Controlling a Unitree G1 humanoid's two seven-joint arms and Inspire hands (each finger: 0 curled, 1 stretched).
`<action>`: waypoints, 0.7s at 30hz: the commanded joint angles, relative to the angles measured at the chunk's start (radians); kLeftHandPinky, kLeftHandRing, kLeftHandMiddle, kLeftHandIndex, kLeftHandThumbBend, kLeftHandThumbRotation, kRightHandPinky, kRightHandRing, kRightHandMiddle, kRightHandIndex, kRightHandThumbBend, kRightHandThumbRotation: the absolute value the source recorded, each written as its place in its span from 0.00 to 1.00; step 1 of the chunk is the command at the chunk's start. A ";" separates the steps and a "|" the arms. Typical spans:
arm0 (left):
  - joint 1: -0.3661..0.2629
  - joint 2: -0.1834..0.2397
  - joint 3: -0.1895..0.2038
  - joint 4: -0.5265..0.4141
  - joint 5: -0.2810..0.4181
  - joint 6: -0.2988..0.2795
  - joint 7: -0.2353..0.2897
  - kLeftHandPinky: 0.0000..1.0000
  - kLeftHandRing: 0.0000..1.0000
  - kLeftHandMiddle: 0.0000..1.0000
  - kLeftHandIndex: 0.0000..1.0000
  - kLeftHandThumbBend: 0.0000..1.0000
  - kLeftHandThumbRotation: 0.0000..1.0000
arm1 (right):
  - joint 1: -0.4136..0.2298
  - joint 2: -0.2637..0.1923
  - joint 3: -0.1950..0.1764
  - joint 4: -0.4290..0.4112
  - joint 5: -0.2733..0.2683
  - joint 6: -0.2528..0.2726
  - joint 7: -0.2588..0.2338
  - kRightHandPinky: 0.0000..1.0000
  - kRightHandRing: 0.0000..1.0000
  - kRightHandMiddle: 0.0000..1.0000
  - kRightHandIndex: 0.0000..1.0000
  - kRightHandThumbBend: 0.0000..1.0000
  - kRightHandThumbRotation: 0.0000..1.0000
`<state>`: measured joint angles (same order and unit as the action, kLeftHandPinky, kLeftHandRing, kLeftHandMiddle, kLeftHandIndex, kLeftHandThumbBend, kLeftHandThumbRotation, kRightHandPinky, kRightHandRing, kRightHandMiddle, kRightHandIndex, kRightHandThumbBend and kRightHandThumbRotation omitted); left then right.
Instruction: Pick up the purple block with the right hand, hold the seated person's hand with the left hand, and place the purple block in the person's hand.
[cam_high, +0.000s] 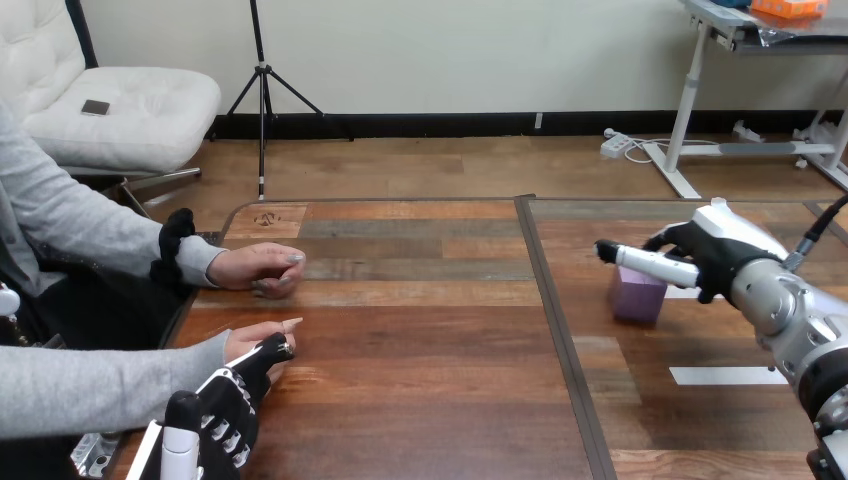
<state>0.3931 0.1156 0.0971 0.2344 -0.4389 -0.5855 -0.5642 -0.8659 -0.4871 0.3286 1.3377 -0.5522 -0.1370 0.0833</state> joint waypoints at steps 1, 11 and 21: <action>-0.039 -0.024 0.002 -0.035 0.009 -0.019 0.004 1.00 0.97 0.90 0.73 0.82 1.00 | 0.041 0.018 0.020 -0.001 -0.008 -0.022 0.023 0.68 0.77 0.82 0.86 0.88 1.00; -0.042 -0.032 -0.001 -0.035 -0.005 -0.017 0.000 1.00 0.98 0.89 0.71 0.81 1.00 | 0.043 -0.002 0.023 -0.009 -0.003 -0.080 0.026 0.67 0.77 0.82 0.86 0.88 1.00; -0.043 -0.031 -0.001 -0.035 0.003 -0.018 0.006 1.00 0.98 0.89 0.71 0.82 1.00 | 0.039 -0.015 0.014 -0.014 0.008 -0.110 0.041 0.64 0.74 0.81 0.86 0.89 1.00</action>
<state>0.3928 0.1118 0.0952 0.2344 -0.4386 -0.5861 -0.5597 -0.8492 -0.5001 0.3380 1.3373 -0.5485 -0.2321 0.0991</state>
